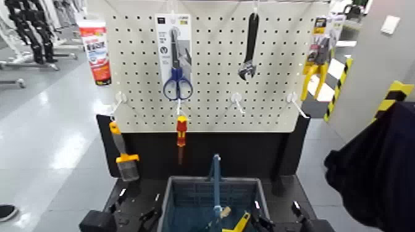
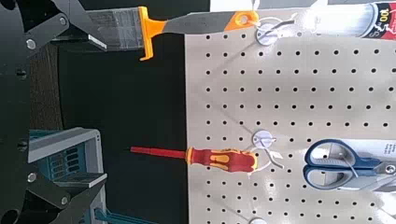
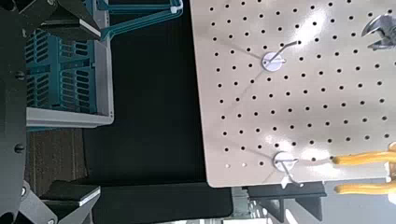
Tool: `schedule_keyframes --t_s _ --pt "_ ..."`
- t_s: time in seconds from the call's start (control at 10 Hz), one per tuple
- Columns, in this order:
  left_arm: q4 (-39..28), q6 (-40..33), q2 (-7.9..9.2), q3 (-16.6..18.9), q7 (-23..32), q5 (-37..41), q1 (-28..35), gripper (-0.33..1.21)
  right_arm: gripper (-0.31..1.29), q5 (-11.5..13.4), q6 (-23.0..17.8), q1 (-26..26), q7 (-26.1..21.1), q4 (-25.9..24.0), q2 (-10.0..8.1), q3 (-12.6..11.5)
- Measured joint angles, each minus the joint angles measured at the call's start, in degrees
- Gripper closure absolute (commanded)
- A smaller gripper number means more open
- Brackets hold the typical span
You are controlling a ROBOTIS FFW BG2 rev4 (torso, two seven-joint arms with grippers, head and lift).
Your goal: Put the red screwdriver into the crate.
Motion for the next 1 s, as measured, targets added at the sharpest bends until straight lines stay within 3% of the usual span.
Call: schedule_keyframes --t_s 0.3,0.7,1.0 --pt "-0.1 -0.02 0.0 0.25 -0.02 0.02 0.18 0.31 0.14 3.74 -0.09 0.15 -0.22 -1.21 -0.09 -0.17" --pt "-0.2 0.76 -0.11 1.22 -3.02 0.51 -0.74 0.31 0.14 3.84 0.29 0.12 -0.14 -1.3 -0.08 0.13" --pt "-0.32 5.61 -0.92 4.26 -11.83 1.03 -4.83 0.31 0.14 3.27 0.4 -0.01 -0.14 -1.07 -0.08 0.39"
